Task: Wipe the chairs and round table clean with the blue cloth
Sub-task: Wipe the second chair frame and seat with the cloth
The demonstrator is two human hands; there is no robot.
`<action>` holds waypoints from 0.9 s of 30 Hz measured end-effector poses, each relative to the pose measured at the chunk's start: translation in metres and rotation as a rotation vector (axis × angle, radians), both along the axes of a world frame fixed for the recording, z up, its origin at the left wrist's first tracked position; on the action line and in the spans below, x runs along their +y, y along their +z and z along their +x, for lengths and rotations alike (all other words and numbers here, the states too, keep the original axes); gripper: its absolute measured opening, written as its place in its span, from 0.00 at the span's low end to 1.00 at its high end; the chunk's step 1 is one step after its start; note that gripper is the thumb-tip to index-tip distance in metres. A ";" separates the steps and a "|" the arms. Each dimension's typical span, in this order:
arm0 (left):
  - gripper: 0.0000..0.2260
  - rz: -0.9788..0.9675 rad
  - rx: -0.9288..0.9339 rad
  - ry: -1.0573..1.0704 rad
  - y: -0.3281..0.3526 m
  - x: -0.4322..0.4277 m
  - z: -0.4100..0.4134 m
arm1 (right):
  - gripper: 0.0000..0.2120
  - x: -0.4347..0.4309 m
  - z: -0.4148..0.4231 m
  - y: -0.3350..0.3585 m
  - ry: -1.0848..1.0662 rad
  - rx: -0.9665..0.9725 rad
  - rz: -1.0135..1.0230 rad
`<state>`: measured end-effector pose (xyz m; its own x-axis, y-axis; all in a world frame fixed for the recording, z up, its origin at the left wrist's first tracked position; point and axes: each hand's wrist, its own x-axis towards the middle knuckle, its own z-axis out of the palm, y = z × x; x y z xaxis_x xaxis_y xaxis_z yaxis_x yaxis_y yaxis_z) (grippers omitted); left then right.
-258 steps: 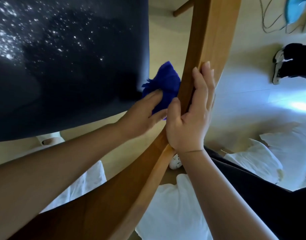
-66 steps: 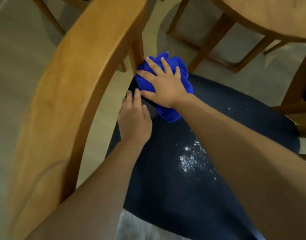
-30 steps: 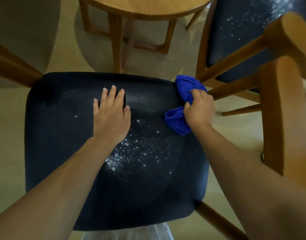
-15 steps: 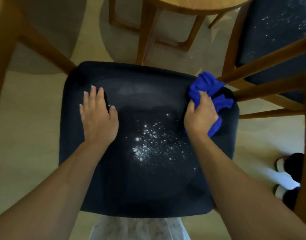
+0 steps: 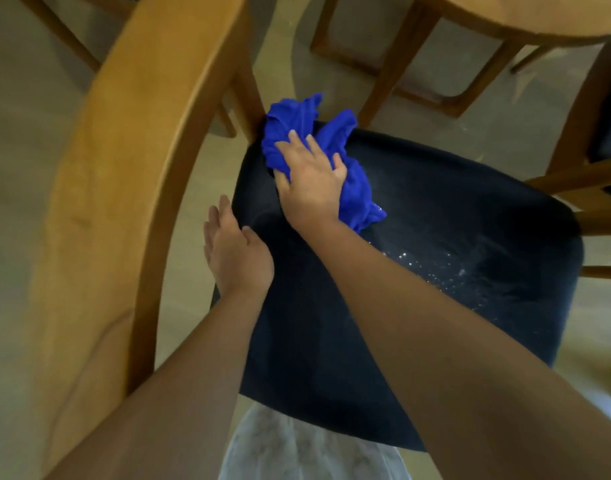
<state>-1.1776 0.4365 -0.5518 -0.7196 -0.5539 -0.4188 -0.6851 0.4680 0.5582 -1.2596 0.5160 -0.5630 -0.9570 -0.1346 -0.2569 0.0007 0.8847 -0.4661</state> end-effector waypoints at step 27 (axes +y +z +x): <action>0.34 -0.062 -0.191 -0.444 0.011 0.103 0.027 | 0.11 0.138 0.038 0.012 0.689 -0.078 -0.087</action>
<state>-1.1507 0.5391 -0.5406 -0.8053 -0.2391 -0.5426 -0.4996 0.7663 0.4039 -1.2217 0.6539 -0.5513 -0.6256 -0.7271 -0.2826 -0.5104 0.6555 -0.5565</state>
